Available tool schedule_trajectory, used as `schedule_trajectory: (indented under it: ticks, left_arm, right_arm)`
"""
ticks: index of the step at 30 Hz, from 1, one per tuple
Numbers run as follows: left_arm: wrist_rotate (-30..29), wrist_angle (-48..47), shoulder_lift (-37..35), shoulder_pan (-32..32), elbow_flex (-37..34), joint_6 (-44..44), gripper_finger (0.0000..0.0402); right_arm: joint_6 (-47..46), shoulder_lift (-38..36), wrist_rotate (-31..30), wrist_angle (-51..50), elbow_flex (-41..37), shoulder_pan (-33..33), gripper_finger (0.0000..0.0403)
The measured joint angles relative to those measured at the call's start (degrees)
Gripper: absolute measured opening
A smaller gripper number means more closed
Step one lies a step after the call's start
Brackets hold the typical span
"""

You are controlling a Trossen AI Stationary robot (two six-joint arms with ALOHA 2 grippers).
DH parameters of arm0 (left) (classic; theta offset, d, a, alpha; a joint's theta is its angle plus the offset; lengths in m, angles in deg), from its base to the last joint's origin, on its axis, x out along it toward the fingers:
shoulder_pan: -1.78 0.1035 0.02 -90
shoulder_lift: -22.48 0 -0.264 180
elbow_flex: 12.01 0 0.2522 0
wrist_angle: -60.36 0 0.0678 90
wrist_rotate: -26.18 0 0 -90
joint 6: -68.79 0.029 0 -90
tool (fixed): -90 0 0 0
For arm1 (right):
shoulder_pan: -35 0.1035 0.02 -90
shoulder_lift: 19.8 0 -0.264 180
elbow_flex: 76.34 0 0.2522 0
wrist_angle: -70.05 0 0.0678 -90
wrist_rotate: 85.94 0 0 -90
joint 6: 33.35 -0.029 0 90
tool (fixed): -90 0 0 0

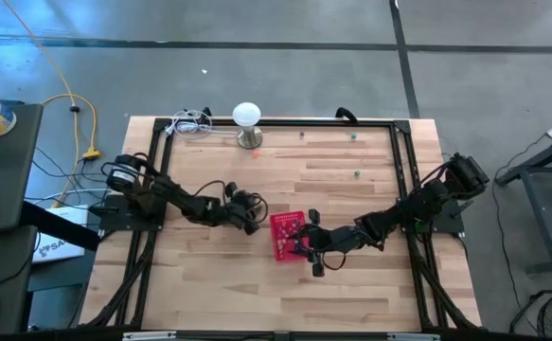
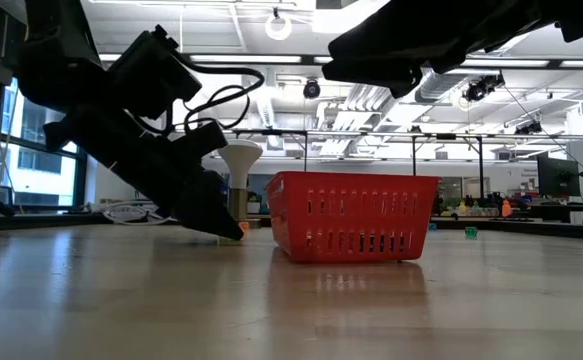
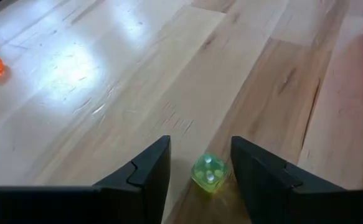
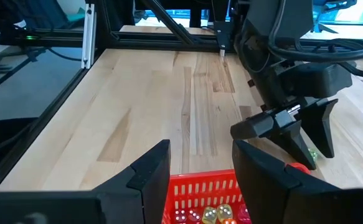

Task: Pick & Place Dice
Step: Put the light green die into the red basket

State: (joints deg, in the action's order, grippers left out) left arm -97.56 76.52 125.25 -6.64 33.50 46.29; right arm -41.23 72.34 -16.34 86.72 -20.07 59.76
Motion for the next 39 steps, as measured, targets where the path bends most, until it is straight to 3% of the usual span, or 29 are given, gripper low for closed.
schedule_trajectory:
  ticks: [11, 21, 29, 39]
  left_arm:
    - [-0.6, -10.7, 0.0, -3.1, 0.0, -6.5, 0.0154]
    - [1.0, -10.9, 0.1, -3.2, -0.6, -6.8, 0.004]
    - [1.3, -10.2, -1.0, -3.2, -0.8, -4.3, 0.0038]
    - [3.1, -11.0, -12.6, -3.2, -1.2, 3.0, 0.004]
  right_arm:
    - [0.0, 0.0, 0.0, 0.0, 0.0, 0.0, 0.0164]
    - [0.0, 0.0, 0.0, 0.0, 0.0, 0.0, 0.0164]
    - [0.0, 0.0, 0.0, 0.0, 0.0, 0.0, 0.0164]
    - [0.0, 0.0, 0.0, 0.2, 0.0, 0.0, 0.0164]
